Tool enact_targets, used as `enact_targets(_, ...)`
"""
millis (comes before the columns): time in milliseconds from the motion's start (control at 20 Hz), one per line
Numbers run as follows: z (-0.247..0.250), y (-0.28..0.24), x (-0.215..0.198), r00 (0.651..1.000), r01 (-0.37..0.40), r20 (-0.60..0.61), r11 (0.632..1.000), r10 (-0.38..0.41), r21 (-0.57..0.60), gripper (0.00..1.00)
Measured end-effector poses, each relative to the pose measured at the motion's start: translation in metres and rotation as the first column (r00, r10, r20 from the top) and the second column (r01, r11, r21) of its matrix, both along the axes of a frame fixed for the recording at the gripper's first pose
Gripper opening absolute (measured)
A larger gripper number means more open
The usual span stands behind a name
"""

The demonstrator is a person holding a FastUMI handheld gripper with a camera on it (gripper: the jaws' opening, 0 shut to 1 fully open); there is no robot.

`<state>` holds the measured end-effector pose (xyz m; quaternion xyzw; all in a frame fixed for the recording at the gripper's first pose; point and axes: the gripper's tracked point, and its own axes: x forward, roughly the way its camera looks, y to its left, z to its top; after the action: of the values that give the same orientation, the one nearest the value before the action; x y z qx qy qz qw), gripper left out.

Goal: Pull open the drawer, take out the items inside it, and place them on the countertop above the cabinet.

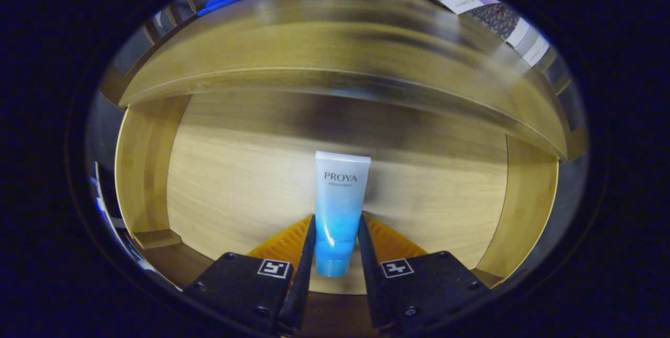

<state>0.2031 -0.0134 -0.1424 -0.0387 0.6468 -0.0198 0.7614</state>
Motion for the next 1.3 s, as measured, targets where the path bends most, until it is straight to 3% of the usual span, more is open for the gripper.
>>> enact_targets(900,0.113,-0.005,-0.005,0.984,-0.009,0.178,1.0,0.01,-0.006,0.5)
enact_targets(1300,0.15,-0.004,0.059,0.947,0.021,0.32,1.0,-0.019,-0.003,0.5)
